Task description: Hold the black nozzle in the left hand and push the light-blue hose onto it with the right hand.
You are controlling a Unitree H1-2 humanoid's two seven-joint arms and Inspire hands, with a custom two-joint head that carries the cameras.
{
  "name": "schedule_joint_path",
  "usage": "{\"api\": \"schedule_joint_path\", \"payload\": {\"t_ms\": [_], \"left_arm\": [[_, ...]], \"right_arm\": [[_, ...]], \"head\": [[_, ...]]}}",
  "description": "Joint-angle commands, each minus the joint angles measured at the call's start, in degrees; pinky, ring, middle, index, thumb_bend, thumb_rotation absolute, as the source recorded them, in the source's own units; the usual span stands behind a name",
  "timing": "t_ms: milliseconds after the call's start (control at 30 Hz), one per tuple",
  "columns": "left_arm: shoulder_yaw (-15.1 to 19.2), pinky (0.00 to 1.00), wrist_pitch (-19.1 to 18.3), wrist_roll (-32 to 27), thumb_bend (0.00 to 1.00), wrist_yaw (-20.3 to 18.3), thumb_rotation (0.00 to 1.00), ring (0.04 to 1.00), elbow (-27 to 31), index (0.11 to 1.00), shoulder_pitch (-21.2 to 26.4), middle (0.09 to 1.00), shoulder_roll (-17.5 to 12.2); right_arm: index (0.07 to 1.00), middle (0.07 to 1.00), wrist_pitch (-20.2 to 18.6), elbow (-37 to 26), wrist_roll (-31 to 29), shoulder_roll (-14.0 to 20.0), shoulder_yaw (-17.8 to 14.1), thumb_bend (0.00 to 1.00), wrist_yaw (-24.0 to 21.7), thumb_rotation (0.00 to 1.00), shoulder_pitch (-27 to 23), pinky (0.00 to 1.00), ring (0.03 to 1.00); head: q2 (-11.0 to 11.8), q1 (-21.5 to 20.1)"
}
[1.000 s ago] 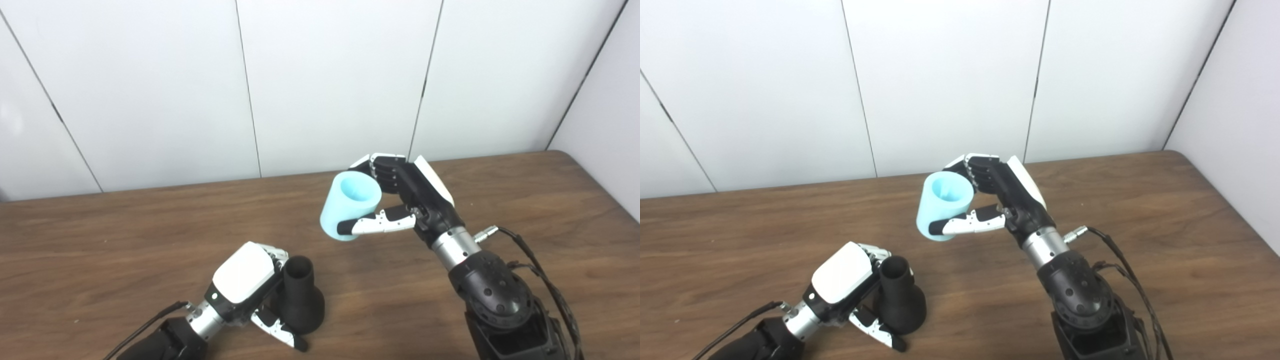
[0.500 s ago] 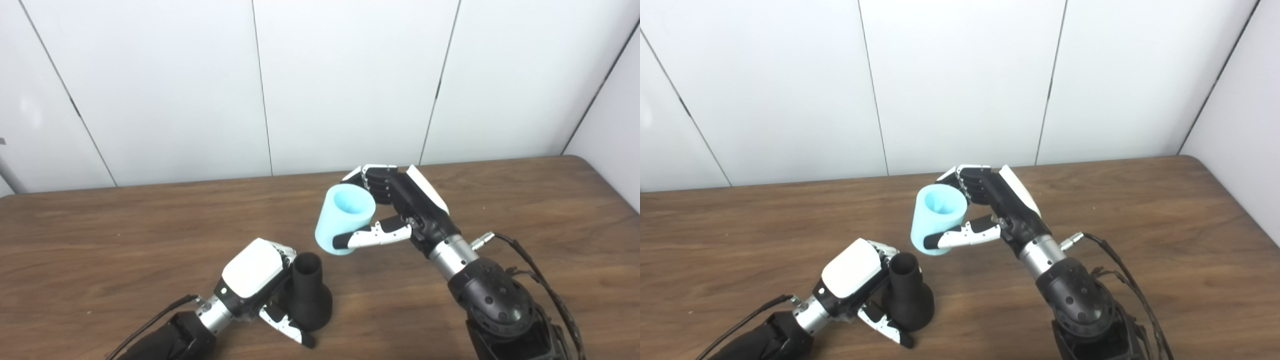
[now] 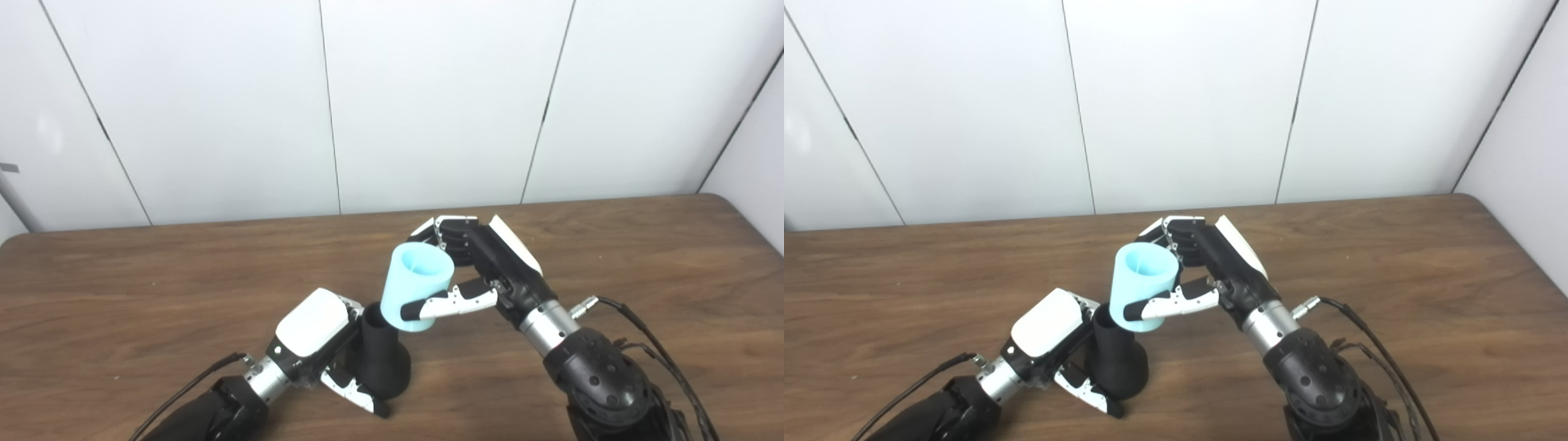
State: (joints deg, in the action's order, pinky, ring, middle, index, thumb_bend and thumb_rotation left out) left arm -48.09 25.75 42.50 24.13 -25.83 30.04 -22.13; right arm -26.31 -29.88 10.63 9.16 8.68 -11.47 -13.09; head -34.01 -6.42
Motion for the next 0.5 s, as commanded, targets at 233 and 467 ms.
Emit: {"api": "schedule_joint_path", "payload": {"t_ms": [233,467], "left_arm": [[-6.3,0.21,1.2,-2.9,0.52,-0.8,0.0,0.279,-9.0,0.504,-11.9,0.438,7.2],[-6.4,0.27,1.2,-2.9,0.52,-1.0,0.0,0.341,-9.3,0.519,-11.9,0.424,7.5]], "right_arm": [[0.477,0.494,4.4,-1.3,-0.7,-0.4,0.7,0.52,0.1,0.0,-1.5,0.39,0.478],[0.476,0.495,7.0,0.7,0.3,-0.8,1.6,0.52,0.9,0.0,-1.9,0.29,0.401]], "head": [[0.1,0.6],[0.8,1.1]]}}
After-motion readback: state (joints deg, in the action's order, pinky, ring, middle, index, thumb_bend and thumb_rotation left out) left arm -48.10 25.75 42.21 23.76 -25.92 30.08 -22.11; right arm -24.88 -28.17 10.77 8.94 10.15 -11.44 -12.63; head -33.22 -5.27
